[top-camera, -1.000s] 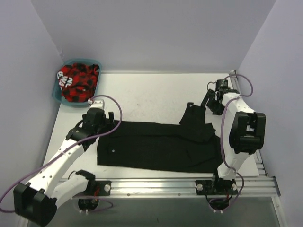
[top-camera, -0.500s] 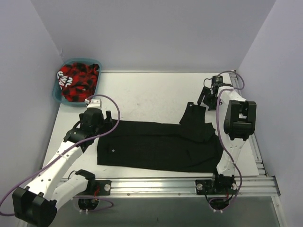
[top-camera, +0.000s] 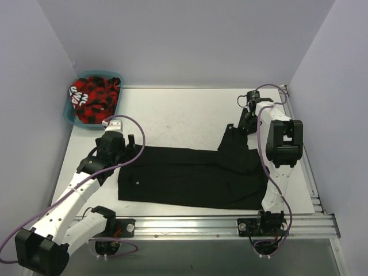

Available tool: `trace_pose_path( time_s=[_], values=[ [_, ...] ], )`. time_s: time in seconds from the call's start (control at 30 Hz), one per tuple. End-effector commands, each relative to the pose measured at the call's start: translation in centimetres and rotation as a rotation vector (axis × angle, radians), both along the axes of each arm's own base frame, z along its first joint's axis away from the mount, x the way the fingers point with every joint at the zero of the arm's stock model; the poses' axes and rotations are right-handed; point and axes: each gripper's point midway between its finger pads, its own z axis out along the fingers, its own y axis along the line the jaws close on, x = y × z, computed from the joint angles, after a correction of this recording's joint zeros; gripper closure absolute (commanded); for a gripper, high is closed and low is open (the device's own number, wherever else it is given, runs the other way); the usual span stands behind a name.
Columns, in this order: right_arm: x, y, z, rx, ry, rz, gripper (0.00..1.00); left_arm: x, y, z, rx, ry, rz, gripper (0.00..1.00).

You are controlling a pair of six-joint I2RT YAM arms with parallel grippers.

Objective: Fold and stack the long sleeve shirts
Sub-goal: Fold the shirt

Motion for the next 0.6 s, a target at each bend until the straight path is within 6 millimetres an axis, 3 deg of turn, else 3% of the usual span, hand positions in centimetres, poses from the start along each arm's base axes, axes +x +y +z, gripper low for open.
trace_pose_path(
  time_s=[0.0,0.13,0.2,0.3,0.4,0.43,0.57],
  values=[
    [-2.6,0.5,-1.1,-0.013,0.125,0.019,0.69,0.6,0.2,1.2,-0.009,-0.06,0.013,0.03],
    [-2.0,0.0,0.0,-0.04,0.095,0.035,0.96,0.6,0.3,1.4,-0.011,-0.067,0.015,0.03],
    [-1.4,-0.7,1.4,-0.081,0.059,0.035,1.0,0.6,0.3,1.5,-0.014,-0.073,0.016,0.03],
    [0.2,-1.9,6.5,-0.132,-0.071,0.011,1.0,0.6,0.3,1.5,-0.014,-0.071,0.017,0.03],
    [1.1,-2.0,13.1,-0.151,-0.217,-0.017,1.0,0.7,0.4,1.5,-0.018,-0.071,0.021,0.03],
    [1.0,-2.0,15.9,-0.16,-0.278,-0.026,1.0,0.7,0.4,1.5,-0.018,-0.07,0.021,0.02],
    [-0.4,-1.4,22.1,-0.205,-0.378,-0.04,1.0,0.6,0.4,1.6,-0.027,-0.073,0.023,0.03]
  ],
)
